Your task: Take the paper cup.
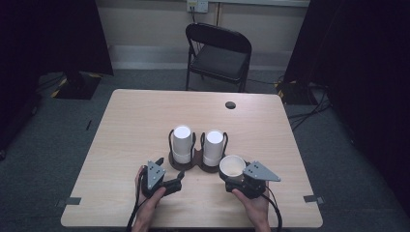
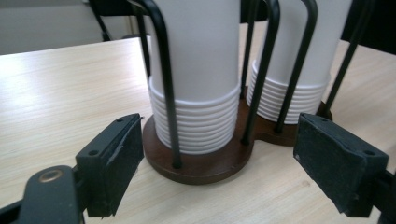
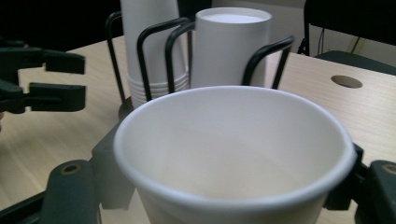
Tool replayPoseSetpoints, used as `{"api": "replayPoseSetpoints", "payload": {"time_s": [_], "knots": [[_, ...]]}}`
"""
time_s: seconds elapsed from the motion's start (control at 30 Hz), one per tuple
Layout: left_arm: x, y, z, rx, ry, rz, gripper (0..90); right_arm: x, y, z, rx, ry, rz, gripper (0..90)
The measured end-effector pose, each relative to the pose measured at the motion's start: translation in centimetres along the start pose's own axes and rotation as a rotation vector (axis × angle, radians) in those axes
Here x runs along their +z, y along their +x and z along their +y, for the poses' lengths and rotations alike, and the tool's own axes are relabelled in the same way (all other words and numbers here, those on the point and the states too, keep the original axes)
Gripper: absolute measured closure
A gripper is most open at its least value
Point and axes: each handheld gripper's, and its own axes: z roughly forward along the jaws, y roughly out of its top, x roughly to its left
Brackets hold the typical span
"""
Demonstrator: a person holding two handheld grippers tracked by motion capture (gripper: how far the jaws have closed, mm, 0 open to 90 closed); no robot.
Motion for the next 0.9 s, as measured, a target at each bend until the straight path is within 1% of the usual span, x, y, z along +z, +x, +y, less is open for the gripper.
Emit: {"api": "replayPoseSetpoints", "payload": {"time_s": [0.03, 0.07, 0.1, 0.13, 0.23, 0.27, 0.3, 0.37, 0.43, 0.47, 0.5, 0.53, 0.6, 0.7, 0.73, 0.8, 0.87, 0.9], "knots": [[-0.1, -0.1, -0.3, -0.002, -0.011, 0.020, 15.8, -0.1, -0.2, 0.0, 0.011, -0.004, 0.000, 23.5], [-0.1, -0.2, -0.5, -0.003, -0.017, 0.029, 15.8, -0.2, -0.6, 0.1, 0.019, -0.014, -0.003, 23.5], [-0.1, -0.2, -0.7, 0.001, -0.019, 0.041, 15.8, -0.2, -0.8, 0.1, 0.022, -0.015, -0.015, 23.5], [-0.2, -0.2, -0.9, -0.005, -0.023, 0.045, 15.8, -0.3, -1.1, 0.2, 0.021, -0.015, -0.023, 23.5], [-0.2, -0.2, -1.2, -0.003, -0.013, 0.048, 16.3, -0.3, -1.8, 0.2, 0.021, -0.011, -0.035, 23.5], [-0.2, -0.3, -1.3, 0.002, -0.028, 0.067, 16.4, -0.3, -2.0, 0.1, 0.025, -0.012, -0.039, 23.5], [-0.3, -0.3, -1.4, 0.001, -0.031, 0.072, 16.7, -0.3, -2.2, 0.2, 0.028, -0.012, -0.050, 23.5], [-0.3, -0.2, -1.5, -0.001, -0.037, 0.067, 17.5, -0.3, -2.6, 0.3, 0.027, -0.020, -0.061, 23.5], [-0.5, -0.2, -1.6, 0.001, -0.052, 0.072, 17.5, -0.3, -3.1, 0.6, 0.028, -0.029, -0.076, 23.5], [-0.5, -0.3, -1.6, 0.010, -0.052, 0.078, 17.5, -0.3, -3.3, 0.7, 0.030, -0.031, -0.079, 23.5], [-0.5, -0.3, -1.6, 0.031, -0.047, 0.089, 17.4, -0.3, -3.5, 0.8, 0.032, -0.034, -0.085, 23.4], [-0.5, -0.3, -1.6, 0.048, -0.045, 0.091, 17.4, -0.3, -3.7, 0.9, 0.032, -0.035, -0.092, 23.4], [-0.6, -0.2, -1.6, 0.039, -0.048, 0.090, 17.3, -0.2, -4.2, 1.0, 0.032, -0.030, -0.107, 23.3], [-0.8, -0.2, -1.7, 0.039, -0.075, 0.100, 17.2, 0.1, -4.8, 1.0, 0.045, -0.026, -0.129, 23.3], [-0.8, -0.2, -1.7, 0.036, -0.077, 0.096, 17.2, 0.1, -5.0, 1.0, 0.050, -0.025, -0.128, 23.4], [-0.8, 0.0, -1.7, 0.029, -0.071, 0.072, 17.3, 0.3, -5.5, 1.2, 0.060, -0.033, -0.148, 23.4], [-0.8, 0.1, -1.7, 0.013, -0.078, 0.069, 17.3, 0.5, -6.2, 1.4, 0.075, -0.036, -0.154, 23.4], [-0.9, 0.1, -1.8, 0.013, -0.082, 0.069, 17.3, 0.6, -6.5, 1.5, 0.076, -0.037, -0.161, 23.3]]}}
